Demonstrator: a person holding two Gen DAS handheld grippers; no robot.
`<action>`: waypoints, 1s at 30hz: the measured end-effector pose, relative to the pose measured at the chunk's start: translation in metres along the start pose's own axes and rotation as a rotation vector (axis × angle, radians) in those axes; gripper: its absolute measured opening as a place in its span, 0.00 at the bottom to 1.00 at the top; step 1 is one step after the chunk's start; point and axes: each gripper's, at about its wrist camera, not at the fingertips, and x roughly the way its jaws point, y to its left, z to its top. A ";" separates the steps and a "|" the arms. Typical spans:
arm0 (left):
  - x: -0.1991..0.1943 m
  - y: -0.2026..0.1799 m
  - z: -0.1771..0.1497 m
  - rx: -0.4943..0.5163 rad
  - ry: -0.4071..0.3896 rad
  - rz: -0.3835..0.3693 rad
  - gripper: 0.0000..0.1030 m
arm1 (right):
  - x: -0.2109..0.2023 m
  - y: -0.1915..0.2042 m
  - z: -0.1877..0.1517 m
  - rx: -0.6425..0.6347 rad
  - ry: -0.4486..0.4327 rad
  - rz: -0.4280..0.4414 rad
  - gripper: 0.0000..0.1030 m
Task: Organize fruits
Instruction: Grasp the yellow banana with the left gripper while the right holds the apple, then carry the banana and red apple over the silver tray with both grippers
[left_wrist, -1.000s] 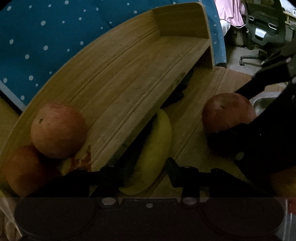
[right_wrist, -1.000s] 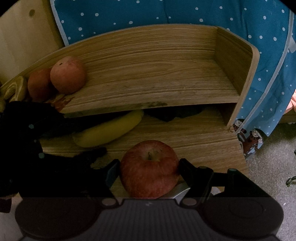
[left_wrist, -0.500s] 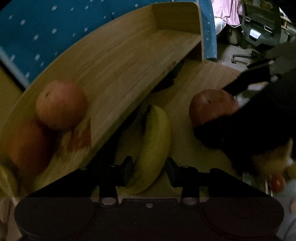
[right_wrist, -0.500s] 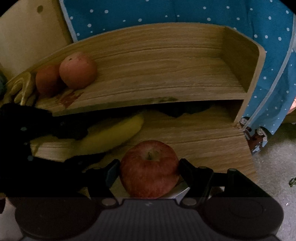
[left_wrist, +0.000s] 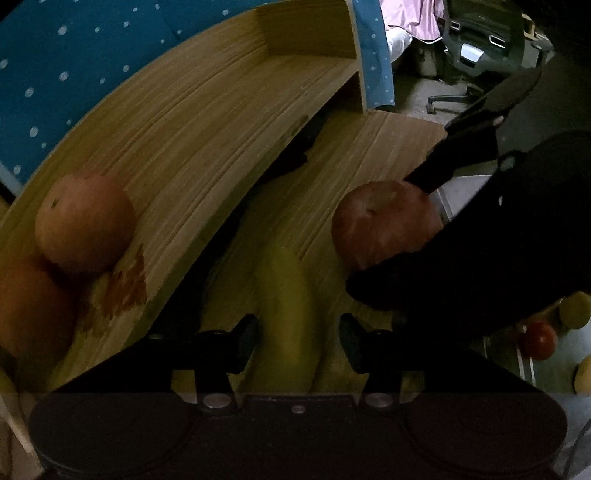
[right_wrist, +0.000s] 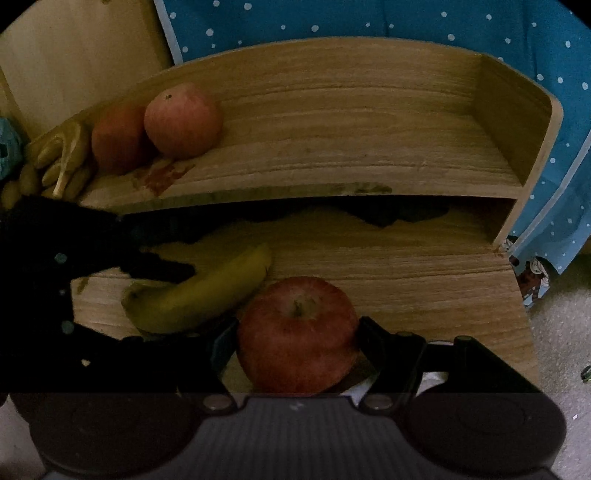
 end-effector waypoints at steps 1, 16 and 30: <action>0.000 0.000 0.001 0.005 -0.004 -0.001 0.50 | 0.000 -0.001 -0.001 0.000 0.003 0.000 0.73; -0.020 0.018 -0.030 -0.139 0.033 -0.013 0.37 | -0.003 0.016 -0.018 0.040 -0.031 -0.022 0.71; -0.092 0.033 -0.113 -0.187 -0.007 -0.033 0.37 | -0.066 0.114 -0.078 0.181 -0.193 -0.073 0.71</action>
